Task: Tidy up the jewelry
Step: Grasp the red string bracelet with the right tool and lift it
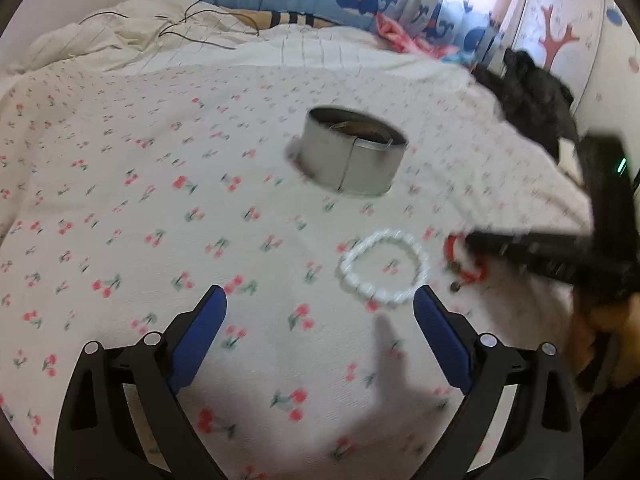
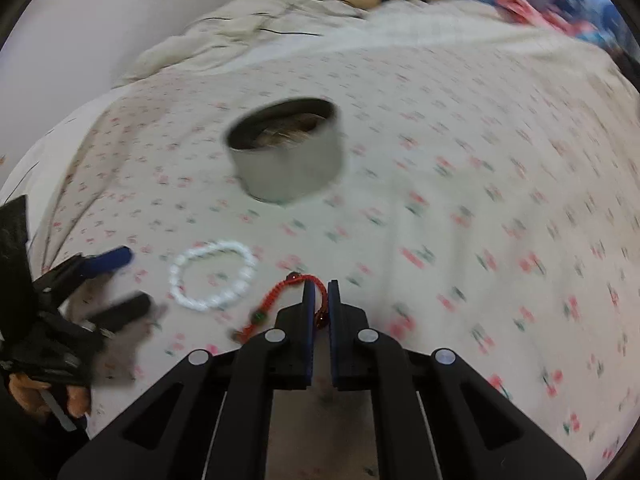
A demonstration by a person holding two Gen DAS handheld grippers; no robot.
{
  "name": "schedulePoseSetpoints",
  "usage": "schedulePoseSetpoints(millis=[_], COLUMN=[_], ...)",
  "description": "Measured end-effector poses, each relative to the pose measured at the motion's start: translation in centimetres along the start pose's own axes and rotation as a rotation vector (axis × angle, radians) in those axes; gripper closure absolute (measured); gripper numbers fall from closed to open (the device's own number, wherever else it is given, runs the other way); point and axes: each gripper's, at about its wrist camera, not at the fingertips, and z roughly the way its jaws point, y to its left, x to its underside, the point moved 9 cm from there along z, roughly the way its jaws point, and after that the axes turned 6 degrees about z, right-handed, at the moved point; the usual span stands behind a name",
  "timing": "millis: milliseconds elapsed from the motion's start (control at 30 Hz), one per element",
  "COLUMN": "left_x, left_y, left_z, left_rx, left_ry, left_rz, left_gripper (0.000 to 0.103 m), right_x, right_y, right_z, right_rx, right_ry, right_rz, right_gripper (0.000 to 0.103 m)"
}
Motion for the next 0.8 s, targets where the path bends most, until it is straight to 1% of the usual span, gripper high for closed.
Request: schedulePoseSetpoints(millis=[67, 100, 133, 200, 233, 267, 333, 367, 400, 433, 467, 500, 533, 567, 600, 633, 667, 700, 733, 767, 800], left_x=[-0.9, -1.2, -1.4, -1.3, -1.0, -0.7, -0.6, -0.5, -0.4, -0.4, -0.3, -0.3, -0.3, -0.4, -0.4, -0.3, -0.4, -0.6, -0.7, -0.8, -0.8], left_y=[-0.2, -0.3, -0.4, -0.4, -0.4, -0.5, -0.8, -0.8, -0.8, -0.6, -0.4, -0.2, -0.1, -0.1, 0.0, 0.2, 0.5, 0.7, 0.8, 0.7, 0.3], left_z=[0.6, 1.0, 1.7, 2.8, 3.6, 4.1, 4.1, 4.0, 3.9, 3.6, 3.3, 3.0, 2.7, 2.5, 2.4, 2.3, 2.4, 2.3, 2.2, 2.3, 2.5], left_rx=[-0.025, -0.032, -0.056, -0.096, -0.111, -0.123, -0.140, -0.160, -0.171, -0.179, -0.187, -0.187, -0.173, -0.130, -0.101, -0.082, -0.077, -0.078, -0.084, -0.080, -0.065], left_ry=[0.002, 0.008, 0.028, 0.075, 0.122, 0.140, 0.147, 0.154, 0.163, 0.170, 0.177, 0.180, 0.175, 0.159, 0.149, 0.145, 0.144, 0.135, 0.125, 0.117, 0.125], left_rz=[0.008, 0.017, 0.030, 0.053, 0.066, 0.082, 0.126, 0.155, 0.192, 0.210, 0.228, 0.235, 0.233, 0.221, 0.207, 0.185, 0.166, 0.148, 0.142, 0.142, 0.152], left_gripper=[0.012, 0.012, 0.012, 0.012, 0.012, 0.013, 0.032, 0.045, 0.060, 0.068, 0.077, 0.080, 0.080, 0.080, 0.077, 0.072, 0.054, 0.037, 0.033, 0.032, 0.032], right_x=[-0.2, -0.2, -0.2, -0.2, 0.0, 0.1, 0.1, 0.2, 0.2, 0.3, 0.4, 0.4, 0.3, 0.2, 0.0, 0.0, 0.0, -0.1, 0.0, 0.1, 0.3], right_y=[-0.1, 0.0, 0.3, 0.8, 1.0, 1.1, 1.2, 1.4, 1.6, 1.9, 2.1, 2.7, 3.0, 3.1, 3.0, 2.7, 2.4, 1.9, 1.8, 1.8, 1.9], right_z=[0.2, 0.2, 0.2, 0.2, 0.4, 0.6, 0.8, 0.9, 0.9, 0.9, 0.9, 0.7, 0.7, 0.6, 0.5, 0.5, 0.6, 0.5, 0.6, 0.7, 1.0], right_rx=[-0.024, -0.034, -0.038, -0.013, 0.005, 0.019, 0.038, 0.043, 0.043, 0.041, 0.037, 0.019, 0.018, 0.024, 0.041, 0.049, 0.060, 0.078, 0.079, 0.079, 0.092], right_ry=[-0.005, -0.011, -0.018, -0.027, -0.023, -0.019, -0.017, -0.020, -0.019, -0.013, -0.016, -0.023, -0.028, -0.034, -0.045, -0.042, -0.037, -0.043, -0.039, -0.025, -0.014], right_rz=[0.027, 0.025, 0.018, -0.020, -0.042, -0.058, -0.077, -0.086, -0.100, -0.113, -0.125, -0.139, -0.147, -0.155, -0.157, -0.150, -0.140, -0.127, -0.123, -0.125, -0.142], right_gripper=[0.087, 0.074, 0.062, 0.057, 0.056, 0.056, 0.057, 0.059, 0.078, 0.092, 0.092, 0.092, 0.092, 0.092, 0.092, 0.079, 0.067, 0.051, 0.051, 0.051, 0.051])
